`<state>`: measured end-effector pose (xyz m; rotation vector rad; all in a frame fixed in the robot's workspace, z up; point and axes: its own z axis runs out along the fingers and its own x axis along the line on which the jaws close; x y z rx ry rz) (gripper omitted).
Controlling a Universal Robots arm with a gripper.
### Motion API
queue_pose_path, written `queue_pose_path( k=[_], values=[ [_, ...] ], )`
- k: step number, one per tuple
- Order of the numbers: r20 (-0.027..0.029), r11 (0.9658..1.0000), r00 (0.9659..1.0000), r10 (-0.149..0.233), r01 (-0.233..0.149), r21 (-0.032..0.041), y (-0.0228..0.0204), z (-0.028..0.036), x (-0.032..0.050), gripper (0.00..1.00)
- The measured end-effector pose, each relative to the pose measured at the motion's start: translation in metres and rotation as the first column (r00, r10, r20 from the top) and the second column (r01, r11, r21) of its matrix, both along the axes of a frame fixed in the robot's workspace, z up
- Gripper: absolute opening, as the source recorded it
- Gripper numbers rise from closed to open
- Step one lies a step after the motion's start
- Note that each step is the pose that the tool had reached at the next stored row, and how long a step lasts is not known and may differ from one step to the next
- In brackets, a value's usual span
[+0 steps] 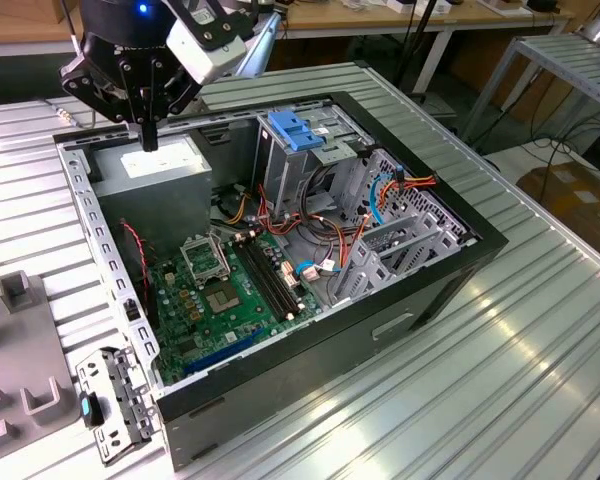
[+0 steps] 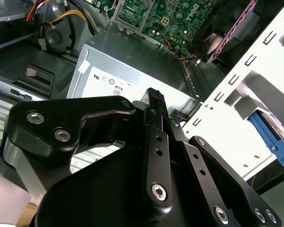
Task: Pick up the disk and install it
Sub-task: 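Reach for the disk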
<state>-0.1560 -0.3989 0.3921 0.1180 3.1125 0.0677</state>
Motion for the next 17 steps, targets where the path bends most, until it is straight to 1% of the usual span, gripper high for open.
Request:
queue_pose_path(
  k=[6,17],
  values=[
    [0.0000,1.0000,1.0000,0.000,0.000,0.0000,0.0000,-0.0002,-0.0027,0.11],
    [0.0000,1.0000,1.0000,0.000,0.000,0.0000,0.0000,-0.0007,-0.0108,0.11]
  ],
)
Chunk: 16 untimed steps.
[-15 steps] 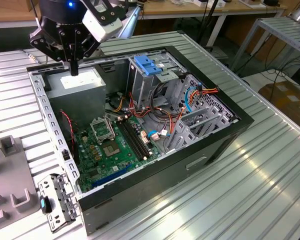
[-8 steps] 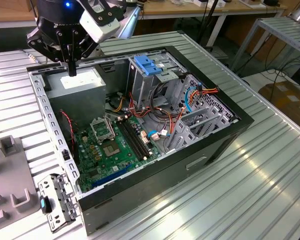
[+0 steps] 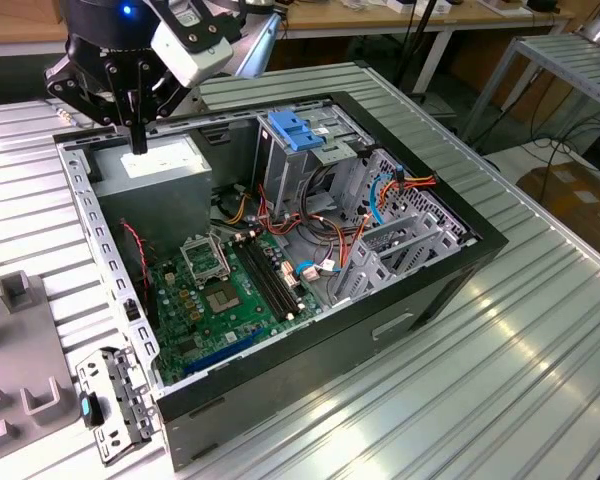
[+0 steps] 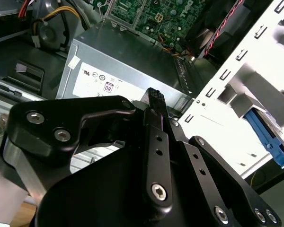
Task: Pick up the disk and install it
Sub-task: 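Reach for the disk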
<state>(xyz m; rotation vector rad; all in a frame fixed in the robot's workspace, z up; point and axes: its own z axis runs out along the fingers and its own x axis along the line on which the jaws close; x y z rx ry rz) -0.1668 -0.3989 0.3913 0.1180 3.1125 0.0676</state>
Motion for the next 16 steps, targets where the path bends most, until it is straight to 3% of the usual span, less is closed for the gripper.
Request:
queue_pose_path(
  k=[16],
  values=[
    [0.0000,1.0000,1.0000,0.000,0.000,0.0000,0.0000,-0.0006,-0.0102,0.11]
  ],
)
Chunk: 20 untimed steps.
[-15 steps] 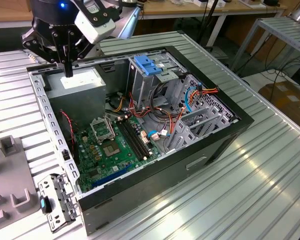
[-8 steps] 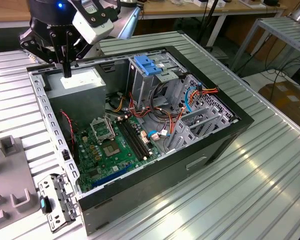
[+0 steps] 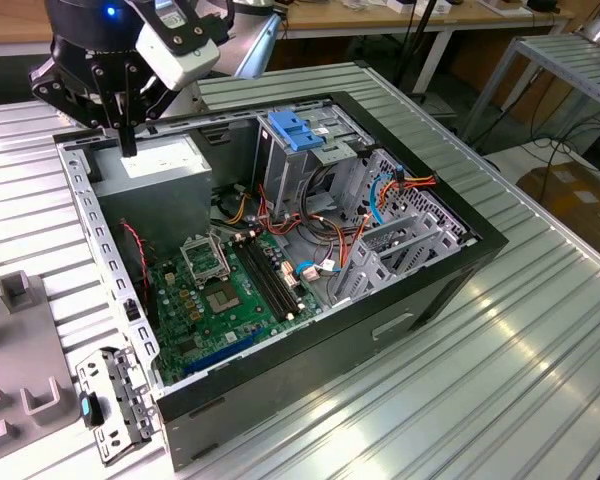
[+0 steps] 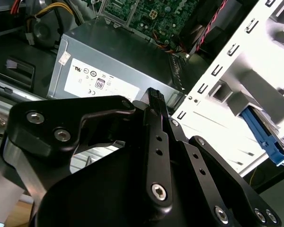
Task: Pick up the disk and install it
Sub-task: 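Reach for the disk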
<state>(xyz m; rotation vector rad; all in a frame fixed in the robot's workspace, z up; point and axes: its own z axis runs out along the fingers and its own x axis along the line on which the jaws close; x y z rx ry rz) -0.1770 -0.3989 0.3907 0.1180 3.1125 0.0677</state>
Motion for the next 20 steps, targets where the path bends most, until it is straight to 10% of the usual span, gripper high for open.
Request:
queue_pose_path(
  k=[20],
  values=[
    [0.0000,1.0000,1.0000,0.000,0.000,-0.0001,0.0000,-0.0008,-0.0114,0.11]
  ],
)
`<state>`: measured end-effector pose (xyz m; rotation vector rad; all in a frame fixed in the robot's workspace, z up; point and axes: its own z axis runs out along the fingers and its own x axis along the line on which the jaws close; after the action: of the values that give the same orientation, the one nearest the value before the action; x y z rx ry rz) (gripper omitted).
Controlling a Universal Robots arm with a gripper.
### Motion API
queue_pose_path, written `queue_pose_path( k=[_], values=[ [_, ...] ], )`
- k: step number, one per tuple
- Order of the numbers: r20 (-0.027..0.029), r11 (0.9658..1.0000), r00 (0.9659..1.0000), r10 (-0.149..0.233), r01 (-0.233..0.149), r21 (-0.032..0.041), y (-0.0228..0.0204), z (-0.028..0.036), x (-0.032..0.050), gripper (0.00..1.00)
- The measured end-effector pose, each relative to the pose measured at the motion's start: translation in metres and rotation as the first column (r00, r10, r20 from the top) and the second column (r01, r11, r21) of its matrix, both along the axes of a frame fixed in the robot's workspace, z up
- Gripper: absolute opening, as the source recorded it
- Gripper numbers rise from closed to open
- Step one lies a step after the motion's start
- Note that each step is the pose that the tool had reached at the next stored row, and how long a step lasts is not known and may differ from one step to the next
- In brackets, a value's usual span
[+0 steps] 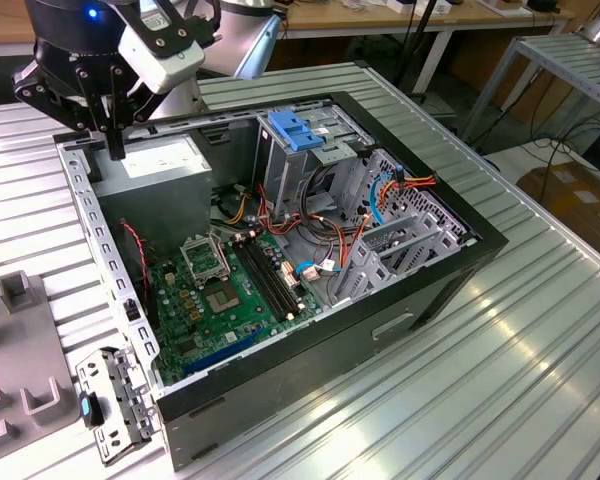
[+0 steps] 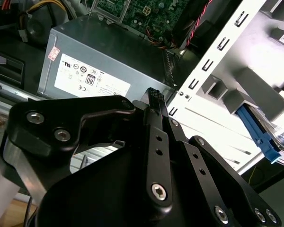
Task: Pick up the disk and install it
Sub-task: 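Reach for the disk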
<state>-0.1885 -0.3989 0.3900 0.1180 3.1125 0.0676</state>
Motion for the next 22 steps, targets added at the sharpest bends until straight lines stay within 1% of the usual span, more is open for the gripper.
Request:
queue_pose_path(
  k=[5,12,22],
  values=[
    [0.0001,1.0000,1.0000,0.000,0.000,0.0001,0.0000,-0.0003,-0.0032,0.11],
    [0.0001,1.0000,1.0000,0.000,0.000,0.0001,0.0000,-0.0007,-0.0102,0.11],
    [0.0000,1.0000,1.0000,0.000,0.000,0.0001,0.0000,-0.0012,-0.0159,0.11]
  ],
)
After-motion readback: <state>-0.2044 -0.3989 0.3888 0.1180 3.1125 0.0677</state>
